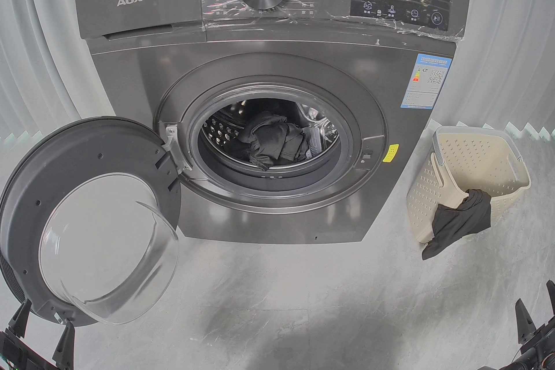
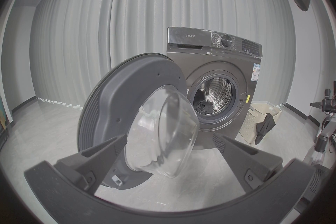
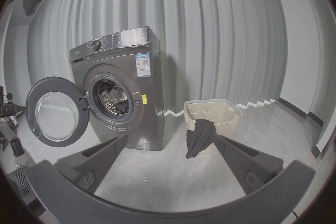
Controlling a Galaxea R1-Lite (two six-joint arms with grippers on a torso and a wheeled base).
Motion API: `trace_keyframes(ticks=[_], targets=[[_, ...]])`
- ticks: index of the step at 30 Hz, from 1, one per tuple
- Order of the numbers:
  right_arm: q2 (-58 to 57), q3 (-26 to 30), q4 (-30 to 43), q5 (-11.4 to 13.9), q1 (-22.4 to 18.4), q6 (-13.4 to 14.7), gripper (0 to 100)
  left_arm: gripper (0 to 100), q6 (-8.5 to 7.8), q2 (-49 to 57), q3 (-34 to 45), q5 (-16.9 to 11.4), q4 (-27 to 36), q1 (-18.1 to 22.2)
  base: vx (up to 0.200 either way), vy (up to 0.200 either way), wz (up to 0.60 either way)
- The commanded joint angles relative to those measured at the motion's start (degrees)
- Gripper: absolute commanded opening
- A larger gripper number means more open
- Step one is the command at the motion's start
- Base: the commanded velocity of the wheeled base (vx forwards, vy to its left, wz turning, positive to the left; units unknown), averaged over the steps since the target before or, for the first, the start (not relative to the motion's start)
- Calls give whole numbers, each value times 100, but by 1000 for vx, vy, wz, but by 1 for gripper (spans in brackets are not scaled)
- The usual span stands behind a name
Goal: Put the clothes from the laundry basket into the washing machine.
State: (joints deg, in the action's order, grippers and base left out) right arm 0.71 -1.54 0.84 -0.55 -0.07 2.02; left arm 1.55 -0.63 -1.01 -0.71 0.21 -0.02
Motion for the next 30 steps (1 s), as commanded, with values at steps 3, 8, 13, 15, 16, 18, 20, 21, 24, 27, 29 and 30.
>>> trace_keyframes(ticks=[3,8,13,15,16,18,20,21,24,27,29,30], targets=[[-53,145,-110,-156,-19,0,100,100,65,55,92,27,6,2,0,-200,0],[-62,154,-75,-7,-1,-167,100,100,56,55,92,27,6,2,0,-200,0],[-62,154,-84,2,7,-202,100,100,47,55,92,27,6,2,0,-200,0],[-62,154,-84,2,7,-202,100,100,47,55,92,27,6,2,0,-200,0],[-62,154,-84,2,7,-202,100,100,56,55,92,27,6,2,0,-200,0],[-62,154,-84,2,7,-202,100,100,65,55,92,27,6,2,0,-200,0],[-62,154,-84,2,7,-202,100,100,65,55,92,27,6,2,0,-200,0],[-62,154,-84,2,-1,-202,100,100,65,55,92,27,6,2,0,-200,0],[-62,154,-84,2,-1,-202,100,100,74,55,92,27,6,2,0,-200,0],[-62,154,-84,2,7,-202,100,100,65,55,92,27,6,2,0,-200,0],[-62,154,-84,2,7,-202,100,100,74,55,92,27,6,2,0,-200,0],[-62,154,-84,2,7,-202,100,100,74,55,92,36,6,2,0,-200,0]])
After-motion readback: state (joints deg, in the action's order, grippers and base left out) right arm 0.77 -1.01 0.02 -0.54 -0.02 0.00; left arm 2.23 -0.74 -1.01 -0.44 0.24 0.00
